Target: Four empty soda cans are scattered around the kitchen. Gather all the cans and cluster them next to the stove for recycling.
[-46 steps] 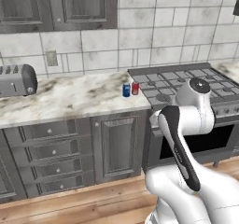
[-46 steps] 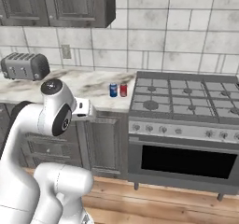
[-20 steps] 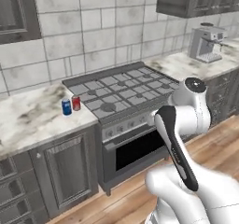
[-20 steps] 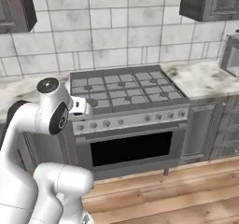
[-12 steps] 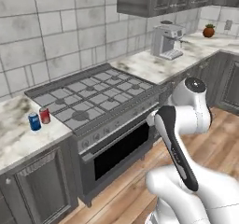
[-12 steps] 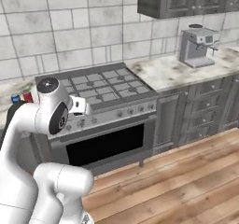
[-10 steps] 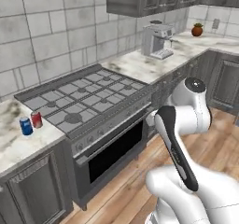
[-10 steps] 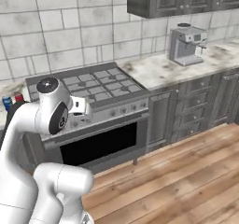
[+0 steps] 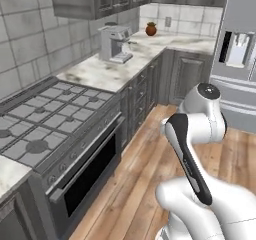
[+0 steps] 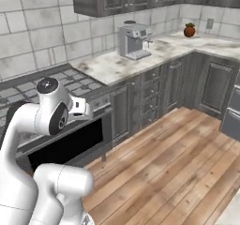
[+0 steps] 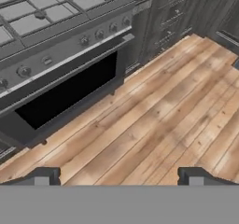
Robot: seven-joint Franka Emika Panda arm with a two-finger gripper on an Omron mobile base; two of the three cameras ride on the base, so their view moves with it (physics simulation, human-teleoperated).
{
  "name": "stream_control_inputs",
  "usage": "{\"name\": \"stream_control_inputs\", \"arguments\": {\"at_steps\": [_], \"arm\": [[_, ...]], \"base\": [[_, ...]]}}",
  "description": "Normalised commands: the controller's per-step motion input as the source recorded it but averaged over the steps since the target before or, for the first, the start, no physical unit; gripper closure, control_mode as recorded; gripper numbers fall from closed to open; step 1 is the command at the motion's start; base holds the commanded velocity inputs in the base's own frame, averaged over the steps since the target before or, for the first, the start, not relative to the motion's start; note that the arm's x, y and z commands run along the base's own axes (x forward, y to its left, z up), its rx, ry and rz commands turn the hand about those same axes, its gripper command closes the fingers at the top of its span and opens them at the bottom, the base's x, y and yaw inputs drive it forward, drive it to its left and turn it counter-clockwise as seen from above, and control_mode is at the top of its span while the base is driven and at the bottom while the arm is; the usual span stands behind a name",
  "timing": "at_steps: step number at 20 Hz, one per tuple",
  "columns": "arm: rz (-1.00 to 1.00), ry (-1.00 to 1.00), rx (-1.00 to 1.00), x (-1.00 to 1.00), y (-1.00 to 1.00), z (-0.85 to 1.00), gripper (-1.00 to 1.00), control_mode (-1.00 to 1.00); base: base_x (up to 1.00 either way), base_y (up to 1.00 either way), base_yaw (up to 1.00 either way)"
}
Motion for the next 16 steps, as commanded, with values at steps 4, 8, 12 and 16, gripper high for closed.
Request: {"name": "stream_control_inputs", "arguments": {"at_steps": [4, 8, 12, 16], "arm": [[0.00, 0.00, 0.00, 0.00, 0.00, 0.00, -1.00, 1.00], [0.00, 0.00, 0.00, 0.00, 0.00, 0.00, -1.00, 1.00], [0.00, 0.00, 0.00, 0.00, 0.00, 0.00, -1.00, 1.00], [0.00, 0.00, 0.00, 0.00, 0.00, 0.00, -1.00, 1.00]], "base": [[-0.03, 0.02, -0.52], [-0.09, 0.19, -0.54], [-0.04, 0.18, -0.52], [-0.12, 0.17, -0.50]]}}
